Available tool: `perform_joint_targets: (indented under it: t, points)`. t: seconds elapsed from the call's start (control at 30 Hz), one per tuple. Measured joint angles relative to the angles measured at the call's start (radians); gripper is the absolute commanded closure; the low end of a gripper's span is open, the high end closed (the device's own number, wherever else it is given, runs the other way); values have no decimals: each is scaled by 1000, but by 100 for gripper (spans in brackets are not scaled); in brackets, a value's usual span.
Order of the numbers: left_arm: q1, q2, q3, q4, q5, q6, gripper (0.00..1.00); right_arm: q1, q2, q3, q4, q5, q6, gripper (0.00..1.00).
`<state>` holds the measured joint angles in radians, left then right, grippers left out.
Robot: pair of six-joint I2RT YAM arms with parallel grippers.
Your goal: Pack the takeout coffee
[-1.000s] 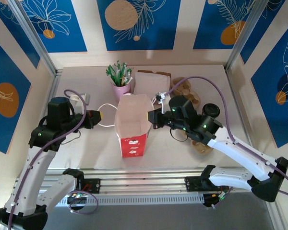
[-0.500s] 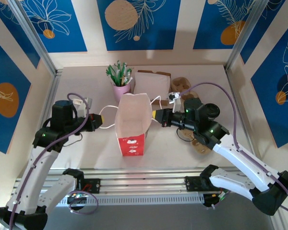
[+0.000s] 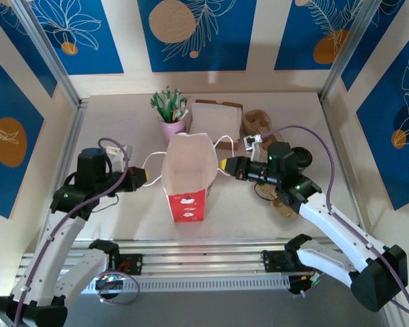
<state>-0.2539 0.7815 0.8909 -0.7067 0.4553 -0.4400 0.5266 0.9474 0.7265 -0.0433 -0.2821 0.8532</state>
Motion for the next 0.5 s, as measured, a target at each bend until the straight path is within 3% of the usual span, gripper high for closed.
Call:
perform_joint_targets:
  t: [0.5]
  points:
    - [0, -8, -40, 27, 8, -26, 100, -19, 61, -29, 81, -93, 47, 95]
